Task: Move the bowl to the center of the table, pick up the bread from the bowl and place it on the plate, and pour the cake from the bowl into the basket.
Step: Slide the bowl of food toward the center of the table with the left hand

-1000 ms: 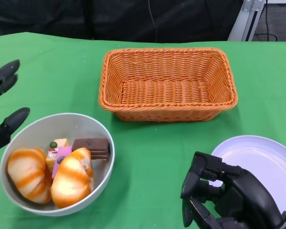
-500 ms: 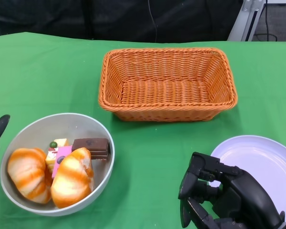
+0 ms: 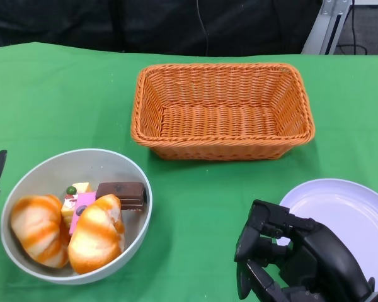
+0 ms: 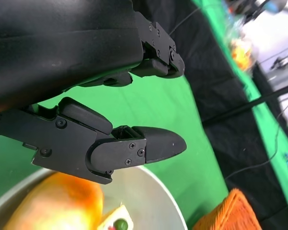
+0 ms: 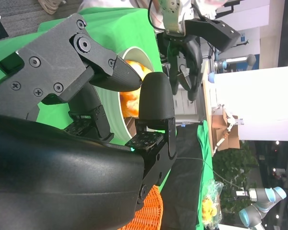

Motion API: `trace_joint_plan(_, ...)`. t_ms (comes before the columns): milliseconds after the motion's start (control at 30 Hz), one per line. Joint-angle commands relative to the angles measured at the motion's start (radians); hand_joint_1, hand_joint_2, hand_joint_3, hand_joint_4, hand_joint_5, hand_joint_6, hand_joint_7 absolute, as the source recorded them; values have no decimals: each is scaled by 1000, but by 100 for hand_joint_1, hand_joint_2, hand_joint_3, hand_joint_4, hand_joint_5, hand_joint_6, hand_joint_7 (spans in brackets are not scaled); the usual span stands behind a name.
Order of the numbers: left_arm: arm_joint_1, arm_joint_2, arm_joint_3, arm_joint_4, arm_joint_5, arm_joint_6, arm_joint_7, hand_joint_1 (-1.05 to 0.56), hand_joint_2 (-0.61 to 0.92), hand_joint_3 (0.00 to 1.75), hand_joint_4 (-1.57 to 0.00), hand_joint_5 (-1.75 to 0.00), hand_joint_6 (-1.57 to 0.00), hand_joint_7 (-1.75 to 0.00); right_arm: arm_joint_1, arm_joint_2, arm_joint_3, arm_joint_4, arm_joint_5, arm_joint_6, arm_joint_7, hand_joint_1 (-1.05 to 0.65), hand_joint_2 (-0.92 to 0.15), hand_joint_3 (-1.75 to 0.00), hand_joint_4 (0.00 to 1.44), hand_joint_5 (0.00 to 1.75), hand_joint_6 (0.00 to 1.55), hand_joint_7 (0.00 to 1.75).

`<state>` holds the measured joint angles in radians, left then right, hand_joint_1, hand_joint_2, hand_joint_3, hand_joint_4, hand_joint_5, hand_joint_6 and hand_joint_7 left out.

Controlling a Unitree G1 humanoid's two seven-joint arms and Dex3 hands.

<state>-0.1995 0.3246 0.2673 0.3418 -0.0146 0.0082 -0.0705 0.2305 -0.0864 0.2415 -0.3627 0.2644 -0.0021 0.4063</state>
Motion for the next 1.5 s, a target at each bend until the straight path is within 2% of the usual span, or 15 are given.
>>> trace_joint_plan(33, 25, 2, -2, -74, -46, 105, -42, -69, 92, 71, -15, 0, -18, 0, -2, -4, -11, 3, 4, -9, -3, -19, -47, -121, 70, 173, 60, 147)
trace_joint_plan(300, 56, -19, -13, -212, -116, 307, -76, -68, 92, 72, -17, -1, -14, 0, -4, -3, -10, 8, 3, -15, -1, -19, -47, -120, 70, 174, 60, 147)
trace_joint_plan(467, 67, -29, -9, -260, -135, 375, -70, -69, 92, 71, -17, -1, -13, -1, -4, -1, -9, 6, 0, -14, -6, -19, -47, -120, 70, 174, 60, 147)
trace_joint_plan(800, 79, -28, -19, -326, -160, 480, -82, -73, 92, 67, -18, -1, -19, -3, -5, -3, -11, 8, 4, -14, -2, -20, -48, -118, 70, 174, 59, 147)
trace_joint_plan(1033, 80, -38, -14, -377, -191, 568, -91, -72, 92, 66, -17, -1, -19, -1, -4, -3, -10, 4, -2, -13, -8, -20, -47, -119, 70, 173, 60, 148)
trace_joint_plan(1500, 129, -74, -28, -513, -259, 651, -98, -69, 92, 68, -16, 0, -18, -1, -5, -5, -12, 12, -1, -15, -3, -20, -47, -119, 69, 175, 60, 147)
